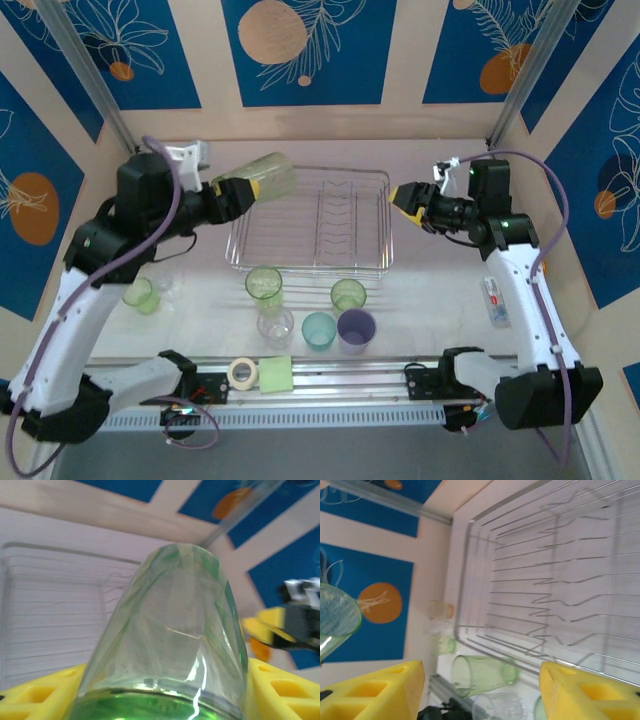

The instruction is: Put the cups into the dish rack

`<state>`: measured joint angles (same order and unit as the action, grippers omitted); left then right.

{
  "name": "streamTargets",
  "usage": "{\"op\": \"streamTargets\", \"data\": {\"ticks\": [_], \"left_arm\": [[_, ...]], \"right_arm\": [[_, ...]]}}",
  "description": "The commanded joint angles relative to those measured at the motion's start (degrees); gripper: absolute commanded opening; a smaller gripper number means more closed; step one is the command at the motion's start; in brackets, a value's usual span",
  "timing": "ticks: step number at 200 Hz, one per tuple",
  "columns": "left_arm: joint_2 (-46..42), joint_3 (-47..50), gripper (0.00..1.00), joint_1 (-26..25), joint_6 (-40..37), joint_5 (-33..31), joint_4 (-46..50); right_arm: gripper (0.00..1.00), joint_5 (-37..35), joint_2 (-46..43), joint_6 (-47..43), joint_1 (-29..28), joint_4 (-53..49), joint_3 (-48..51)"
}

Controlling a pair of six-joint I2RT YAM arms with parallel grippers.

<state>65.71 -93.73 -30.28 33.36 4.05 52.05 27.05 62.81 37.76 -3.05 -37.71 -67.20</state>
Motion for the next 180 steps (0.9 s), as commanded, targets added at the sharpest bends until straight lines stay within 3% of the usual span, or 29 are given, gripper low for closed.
{"op": "streamTargets", "data": {"ticks": [1, 35, 89, 130, 180], "left_arm": [[9.7, -7.1, 0.0, -0.3, -5.4, -8.8, 16.4], [24.9, -18.7, 0.0, -0.5, -9.1, -11.7, 19.2], [52.4, -46.6, 0.0, -1.2, -15.5, -21.4, 31.7], [60.6, -50.3, 0.0, -0.9, -16.6, -24.7, 31.8], [68.5, -57.6, 0.0, 1.8, -16.9, -20.2, 32.5]], "right_arm": [[0.65, -5.7, -0.7, -4.7, 1.6, -6.7, 1.9], [0.67, -8.1, 2.9, -8.4, 3.0, -10.3, 2.1], [0.68, -12.6, 3.9, -11.6, 2.0, -12.0, 4.0], [0.68, -15.3, 4.1, -12.6, 0.5, -12.4, 5.8], [0.7, -18.1, 4.8, -13.2, -2.7, -12.0, 5.9]]}}
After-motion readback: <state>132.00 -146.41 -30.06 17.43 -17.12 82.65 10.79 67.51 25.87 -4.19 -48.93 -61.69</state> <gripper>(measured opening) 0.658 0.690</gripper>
